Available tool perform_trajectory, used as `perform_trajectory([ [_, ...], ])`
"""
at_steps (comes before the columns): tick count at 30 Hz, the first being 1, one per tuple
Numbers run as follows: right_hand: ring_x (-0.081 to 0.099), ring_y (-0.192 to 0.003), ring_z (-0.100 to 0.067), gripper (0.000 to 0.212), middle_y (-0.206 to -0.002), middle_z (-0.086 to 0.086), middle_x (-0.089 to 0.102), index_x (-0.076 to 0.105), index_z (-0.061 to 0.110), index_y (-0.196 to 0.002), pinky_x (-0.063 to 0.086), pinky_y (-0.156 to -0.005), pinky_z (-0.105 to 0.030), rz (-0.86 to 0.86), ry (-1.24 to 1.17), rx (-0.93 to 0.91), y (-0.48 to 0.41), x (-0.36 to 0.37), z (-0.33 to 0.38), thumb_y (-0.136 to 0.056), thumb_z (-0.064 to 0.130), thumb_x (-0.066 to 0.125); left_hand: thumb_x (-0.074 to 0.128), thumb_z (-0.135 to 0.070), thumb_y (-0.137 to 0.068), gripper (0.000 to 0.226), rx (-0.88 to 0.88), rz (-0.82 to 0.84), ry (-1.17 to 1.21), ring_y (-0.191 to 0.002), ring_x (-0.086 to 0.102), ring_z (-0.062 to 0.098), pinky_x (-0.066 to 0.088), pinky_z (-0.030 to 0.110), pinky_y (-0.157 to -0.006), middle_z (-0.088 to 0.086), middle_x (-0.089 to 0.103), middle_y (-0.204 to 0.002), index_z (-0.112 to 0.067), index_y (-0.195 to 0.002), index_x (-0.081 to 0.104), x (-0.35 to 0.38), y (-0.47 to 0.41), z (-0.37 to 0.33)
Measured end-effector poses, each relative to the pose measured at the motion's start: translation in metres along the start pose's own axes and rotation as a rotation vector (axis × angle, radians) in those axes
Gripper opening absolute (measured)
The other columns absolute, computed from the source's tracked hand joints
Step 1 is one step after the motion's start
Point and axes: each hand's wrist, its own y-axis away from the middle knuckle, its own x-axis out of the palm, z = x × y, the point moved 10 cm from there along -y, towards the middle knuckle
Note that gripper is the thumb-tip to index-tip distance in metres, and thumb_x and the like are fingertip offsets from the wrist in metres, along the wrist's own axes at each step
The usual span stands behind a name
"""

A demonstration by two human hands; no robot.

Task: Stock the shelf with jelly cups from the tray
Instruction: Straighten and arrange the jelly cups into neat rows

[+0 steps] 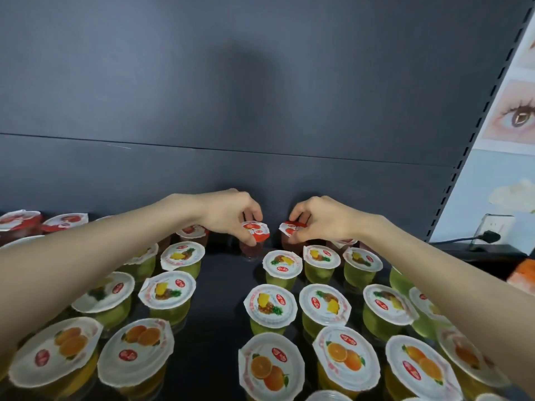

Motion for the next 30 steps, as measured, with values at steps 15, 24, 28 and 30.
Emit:
perform_trajectory([
  [15, 0.06, -0.083, -0.01, 0.04, -0.099, 0.001, 0.065, 0.066, 0.014, -0.11, 0.051, -0.075, -0.026, -0.006, -0.006, -0.122, -0.009, 0.011, 0.041, -0.078, 0.035, 0.076, 0.073, -0.043, -0.076, 0.045, -0.062, -0.066, -0.13, -0.094, 0.05, 0.009, 0.048, 0.029, -0.083, -0.004, 0.052, -0.107, -0.02, -0.112, 0.062, 0.001, 0.02, 0.022],
  [24, 0.052, -0.07, 0.001, 0.033, -0.1, 0.001, 0.064, 0.066, 0.013, -0.108, 0.043, -0.068, -0.019, -0.053, 0.02, -0.133, -0.009, 0.012, 0.043, -0.079, 0.026, 0.075, 0.071, -0.041, -0.078, 0.042, -0.068, -0.102, -0.221, -0.094, 0.046, 0.014, 0.047, 0.034, -0.084, -0.001, 0.049, -0.106, -0.018, -0.112, 0.062, -0.001, 0.024, 0.025],
  [28, 0.055, -0.078, -0.006, 0.037, -0.101, 0.0, 0.064, 0.067, 0.013, -0.107, 0.048, -0.072, -0.024, -0.055, 0.024, -0.125, -0.01, 0.011, 0.044, -0.077, 0.033, 0.077, 0.07, -0.043, -0.079, 0.042, -0.074, -0.105, -0.262, -0.093, 0.05, 0.017, 0.047, 0.035, -0.08, 0.001, 0.049, -0.108, -0.016, -0.109, 0.063, -0.001, 0.025, 0.025],
  [30, 0.057, -0.086, -0.012, 0.039, -0.102, -0.001, 0.064, 0.067, 0.014, -0.107, 0.05, -0.077, -0.029, -0.043, 0.041, -0.12, -0.009, 0.012, 0.045, -0.077, 0.036, 0.076, 0.068, -0.045, -0.079, 0.043, -0.071, -0.097, -0.291, -0.094, 0.052, 0.019, 0.048, 0.037, -0.08, 0.001, 0.05, -0.108, -0.015, -0.109, 0.062, 0.0, 0.025, 0.023],
])
